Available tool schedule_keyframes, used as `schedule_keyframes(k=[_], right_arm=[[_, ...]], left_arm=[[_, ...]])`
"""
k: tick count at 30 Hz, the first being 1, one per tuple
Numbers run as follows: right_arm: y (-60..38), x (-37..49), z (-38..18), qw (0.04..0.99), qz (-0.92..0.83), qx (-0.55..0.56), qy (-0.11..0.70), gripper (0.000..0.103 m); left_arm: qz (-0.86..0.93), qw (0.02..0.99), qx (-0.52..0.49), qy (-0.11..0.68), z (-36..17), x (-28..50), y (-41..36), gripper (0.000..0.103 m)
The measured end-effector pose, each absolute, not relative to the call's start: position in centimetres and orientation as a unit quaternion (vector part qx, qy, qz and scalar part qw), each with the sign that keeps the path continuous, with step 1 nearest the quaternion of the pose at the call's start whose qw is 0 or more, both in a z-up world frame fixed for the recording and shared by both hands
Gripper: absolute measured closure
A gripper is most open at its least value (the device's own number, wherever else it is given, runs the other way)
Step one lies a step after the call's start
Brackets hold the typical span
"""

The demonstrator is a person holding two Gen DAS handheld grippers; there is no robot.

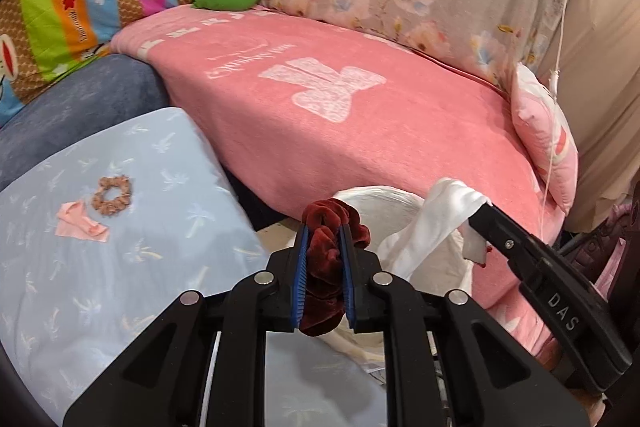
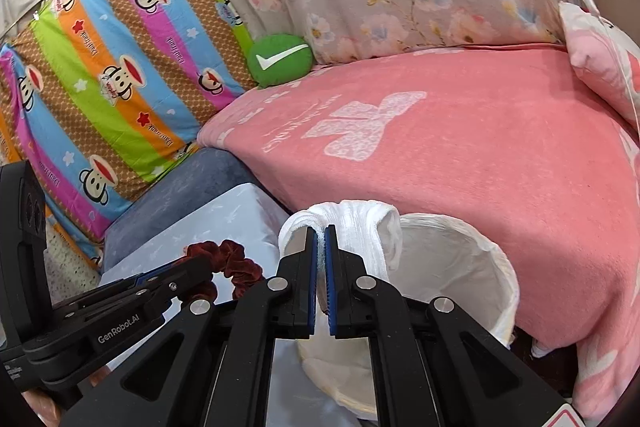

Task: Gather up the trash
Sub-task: 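Carry the scrunchie and white cloth toward the wastebasket, then open both tools over the wastebasket to drop the scrunchie and cloth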

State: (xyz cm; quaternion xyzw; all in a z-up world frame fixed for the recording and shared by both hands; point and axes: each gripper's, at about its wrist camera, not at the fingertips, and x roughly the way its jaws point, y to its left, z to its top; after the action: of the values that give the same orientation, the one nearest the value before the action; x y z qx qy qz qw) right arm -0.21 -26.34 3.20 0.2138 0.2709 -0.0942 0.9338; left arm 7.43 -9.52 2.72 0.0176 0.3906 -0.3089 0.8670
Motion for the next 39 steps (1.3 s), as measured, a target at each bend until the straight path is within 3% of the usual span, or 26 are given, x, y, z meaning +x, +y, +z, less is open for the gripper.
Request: schedule_keyframes(k=[6, 9, 10, 11, 16, 21, 34, 39], right_arm=[[-28.1, -1.2, 2.2, 0.928, -0.107, 0.231, 0.273, 0.093], [-28.5, -1.5, 1.9, 0.927, -0.109, 0.236, 0.272, 0.093], [-28.6, -1.7, 1.8, 0.927, -0.109, 0.236, 0.272, 0.093], [-28.6, -1.8, 1.8, 0.927, -0.109, 0.236, 0.271, 0.093], [-28.6, -1.9, 1.7, 0.926, -0.106, 0.235, 0.274, 0.093], [-27.8, -2.0, 1.4, 0.927, -0.103, 0.223, 0.284, 0.082], [-24.0, -1.2, 1.3, 0.930, -0.072, 0.189, 0.306, 0.074], [-21.9, -0.4, 1.1, 0.931, -0.052, 0.176, 0.317, 0.073]], left_arm=[[-0.334, 0.852, 0.013, 0.403, 2.3, 7.0, -11.9, 0.084], [-0.330, 0.854, 0.017, 0.402, 2.0, 6.8, -12.6, 0.062], [-0.328, 0.856, 0.018, 0.400, 2.0, 6.7, -12.7, 0.051], [-0.327, 0.858, 0.018, 0.397, 2.1, 6.5, -12.7, 0.049], [-0.315, 0.869, 0.040, 0.381, 2.2, 5.9, -13.1, 0.048], [-0.305, 0.875, 0.048, 0.372, 2.4, 5.7, -12.9, 0.048], [-0.272, 0.886, 0.029, 0.375, 2.0, 6.2, -9.6, 0.048], [-0.252, 0.892, 0.016, 0.374, 1.8, 6.5, -7.4, 0.042]])
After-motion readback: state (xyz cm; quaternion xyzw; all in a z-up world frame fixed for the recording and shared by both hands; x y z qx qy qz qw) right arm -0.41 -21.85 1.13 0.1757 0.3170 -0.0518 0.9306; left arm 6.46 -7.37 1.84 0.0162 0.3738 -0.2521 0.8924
